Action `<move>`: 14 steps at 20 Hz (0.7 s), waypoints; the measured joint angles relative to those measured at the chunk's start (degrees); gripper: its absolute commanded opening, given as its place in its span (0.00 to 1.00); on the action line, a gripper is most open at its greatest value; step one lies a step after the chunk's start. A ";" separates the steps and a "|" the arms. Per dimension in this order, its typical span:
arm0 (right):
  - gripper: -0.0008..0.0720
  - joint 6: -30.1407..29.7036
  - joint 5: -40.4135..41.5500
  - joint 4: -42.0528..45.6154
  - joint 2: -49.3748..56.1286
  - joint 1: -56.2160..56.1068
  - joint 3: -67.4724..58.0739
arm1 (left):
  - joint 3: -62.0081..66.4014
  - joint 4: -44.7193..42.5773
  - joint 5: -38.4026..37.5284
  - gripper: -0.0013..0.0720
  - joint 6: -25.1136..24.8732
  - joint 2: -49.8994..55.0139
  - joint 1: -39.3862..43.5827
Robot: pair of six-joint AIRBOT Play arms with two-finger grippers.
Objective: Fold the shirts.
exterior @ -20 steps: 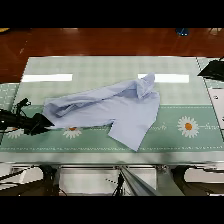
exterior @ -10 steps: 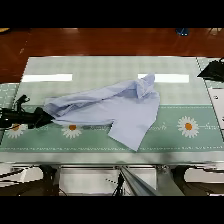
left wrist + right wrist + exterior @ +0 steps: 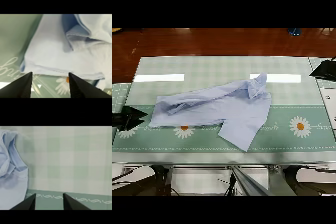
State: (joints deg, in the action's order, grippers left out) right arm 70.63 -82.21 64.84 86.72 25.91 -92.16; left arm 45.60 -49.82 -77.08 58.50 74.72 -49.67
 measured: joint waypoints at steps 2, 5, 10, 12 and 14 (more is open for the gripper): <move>0.59 -0.11 0.17 0.00 0.00 0.02 0.00 | 0.13 -0.20 0.87 0.74 0.00 1.49 -0.44; 0.59 -0.20 0.28 0.00 0.00 0.00 0.00 | 0.20 -0.48 2.43 0.74 0.04 4.98 0.09; 0.59 -0.31 0.24 0.02 0.00 0.02 0.00 | 0.28 1.79 4.72 0.74 -0.72 9.79 4.11; 0.59 -0.31 0.11 0.02 0.00 0.00 0.00 | 0.37 2.21 5.40 0.72 -0.87 11.37 6.78; 0.59 -0.28 -0.31 0.00 0.00 0.00 0.00 | 0.48 2.95 5.86 0.40 -0.63 12.85 9.40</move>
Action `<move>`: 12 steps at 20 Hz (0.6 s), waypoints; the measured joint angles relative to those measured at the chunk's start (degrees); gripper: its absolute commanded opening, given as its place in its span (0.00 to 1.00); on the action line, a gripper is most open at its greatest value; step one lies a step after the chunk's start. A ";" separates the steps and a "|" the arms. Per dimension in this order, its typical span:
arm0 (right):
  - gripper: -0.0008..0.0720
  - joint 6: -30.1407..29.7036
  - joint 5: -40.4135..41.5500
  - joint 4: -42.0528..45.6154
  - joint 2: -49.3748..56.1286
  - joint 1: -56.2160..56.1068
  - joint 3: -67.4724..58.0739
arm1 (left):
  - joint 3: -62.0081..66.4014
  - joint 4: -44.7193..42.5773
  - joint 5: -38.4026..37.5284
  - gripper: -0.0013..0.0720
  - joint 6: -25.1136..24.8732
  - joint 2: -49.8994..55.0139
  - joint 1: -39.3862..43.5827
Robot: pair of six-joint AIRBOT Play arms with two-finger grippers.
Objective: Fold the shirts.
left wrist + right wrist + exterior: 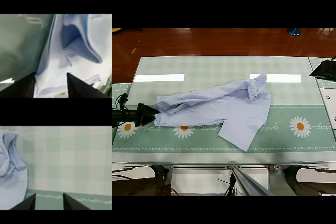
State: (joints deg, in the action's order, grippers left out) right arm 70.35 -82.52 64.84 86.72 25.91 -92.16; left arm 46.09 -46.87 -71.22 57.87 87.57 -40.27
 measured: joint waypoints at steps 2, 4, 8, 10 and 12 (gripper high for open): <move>0.59 0.00 -0.68 0.11 0.00 0.02 0.00 | 0.26 -1.77 1.62 0.10 0.57 0.85 1.22; 0.59 0.00 -1.57 0.81 0.00 0.02 0.15 | 0.70 -1.99 1.27 0.05 0.63 1.31 1.92; 0.59 0.17 -3.43 1.84 -0.26 0.07 4.11 | 1.51 -2.97 -1.68 0.05 0.13 1.60 2.45; 0.59 0.44 -3.78 1.75 -1.14 0.00 8.87 | 2.10 -3.80 -3.04 0.05 -0.33 1.31 2.54; 0.65 0.66 -3.34 0.76 -2.64 0.00 14.84 | 3.04 -3.98 -4.17 0.05 -0.83 0.42 2.58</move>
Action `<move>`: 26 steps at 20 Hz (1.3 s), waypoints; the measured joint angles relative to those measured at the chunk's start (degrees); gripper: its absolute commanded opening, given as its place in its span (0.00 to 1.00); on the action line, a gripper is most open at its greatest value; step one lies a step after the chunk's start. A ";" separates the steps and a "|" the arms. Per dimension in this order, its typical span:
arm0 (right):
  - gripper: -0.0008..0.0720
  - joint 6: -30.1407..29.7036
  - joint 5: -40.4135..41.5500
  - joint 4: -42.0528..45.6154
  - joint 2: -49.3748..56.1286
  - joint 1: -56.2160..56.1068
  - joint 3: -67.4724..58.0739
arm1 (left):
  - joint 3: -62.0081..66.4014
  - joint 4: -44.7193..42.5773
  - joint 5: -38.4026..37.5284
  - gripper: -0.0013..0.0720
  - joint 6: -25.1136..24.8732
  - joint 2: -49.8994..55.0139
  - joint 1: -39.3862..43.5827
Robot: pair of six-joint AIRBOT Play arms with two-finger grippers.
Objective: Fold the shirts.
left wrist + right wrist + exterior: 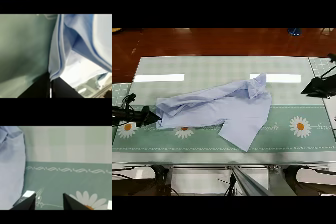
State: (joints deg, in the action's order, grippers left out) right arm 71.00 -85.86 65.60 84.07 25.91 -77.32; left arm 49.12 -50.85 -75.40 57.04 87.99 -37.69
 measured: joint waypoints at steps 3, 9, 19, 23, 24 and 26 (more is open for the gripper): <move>0.68 -0.50 2.86 -3.21 -2.27 -0.07 9.44 | 1.38 1.86 -2.60 0.05 -0.55 -1.84 0.09; 0.66 -2.95 9.97 -11.67 -3.69 -5.57 25.07 | 2.43 4.26 -5.73 0.05 -1.16 -3.32 0.11; 0.05 0.92 27.19 -15.28 -3.93 -24.44 33.68 | 2.89 9.14 -7.23 0.05 -2.27 -3.69 0.11; 0.05 0.37 28.68 -18.05 -6.97 -26.99 30.77 | 5.68 15.65 -9.22 0.05 -3.74 -5.44 0.11; 0.05 -0.35 27.56 -18.32 -8.94 -27.02 28.96 | 7.50 17.70 -10.21 0.05 -4.00 -6.69 0.11; 0.05 -2.49 25.44 -17.90 -14.34 -26.88 23.76 | 11.89 21.75 -10.40 0.05 -4.28 -9.90 0.13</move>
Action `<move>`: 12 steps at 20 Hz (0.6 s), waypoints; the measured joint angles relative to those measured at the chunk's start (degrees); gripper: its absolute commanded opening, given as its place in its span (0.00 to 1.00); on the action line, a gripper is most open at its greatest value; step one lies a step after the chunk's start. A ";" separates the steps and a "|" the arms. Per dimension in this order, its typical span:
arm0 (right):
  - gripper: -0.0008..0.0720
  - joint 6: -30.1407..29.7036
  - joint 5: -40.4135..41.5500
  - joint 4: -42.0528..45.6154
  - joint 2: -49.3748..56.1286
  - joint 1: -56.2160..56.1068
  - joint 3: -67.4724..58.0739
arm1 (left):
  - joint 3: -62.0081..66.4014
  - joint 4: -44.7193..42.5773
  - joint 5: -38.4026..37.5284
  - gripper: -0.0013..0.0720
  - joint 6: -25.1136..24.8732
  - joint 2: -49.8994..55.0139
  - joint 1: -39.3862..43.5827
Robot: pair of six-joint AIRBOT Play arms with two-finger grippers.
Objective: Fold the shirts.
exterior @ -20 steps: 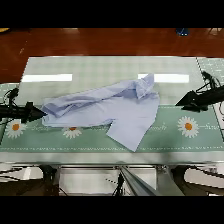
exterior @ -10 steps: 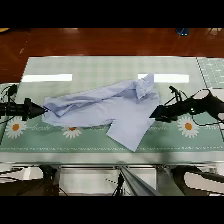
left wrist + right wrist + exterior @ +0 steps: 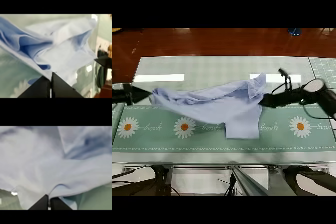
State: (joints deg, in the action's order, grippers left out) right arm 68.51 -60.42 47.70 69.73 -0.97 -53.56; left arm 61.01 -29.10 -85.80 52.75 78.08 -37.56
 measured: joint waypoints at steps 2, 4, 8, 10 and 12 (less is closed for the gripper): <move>0.05 -1.09 -1.42 2.45 -6.16 0.11 -6.69 | 5.29 5.27 0.57 0.05 -0.26 -4.52 0.22; 0.05 -0.04 -1.27 6.73 -12.15 0.22 -14.80 | 11.13 10.32 2.58 0.05 -0.31 -9.90 0.52; 0.05 6.21 0.94 18.03 -20.37 0.22 -30.69 | 21.46 15.30 9.05 0.05 -0.44 -22.03 0.90; 0.05 8.68 1.60 22.75 -22.86 0.22 -37.46 | 25.51 15.15 13.81 0.05 0.61 -28.52 0.96; 0.05 11.13 1.49 26.60 -24.61 0.22 -43.10 | 28.81 12.00 18.03 0.05 3.87 -34.84 1.07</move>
State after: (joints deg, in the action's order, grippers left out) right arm 79.64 -58.94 74.30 45.12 -0.75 -96.66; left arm 89.82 -17.10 -67.77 56.62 43.24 -36.49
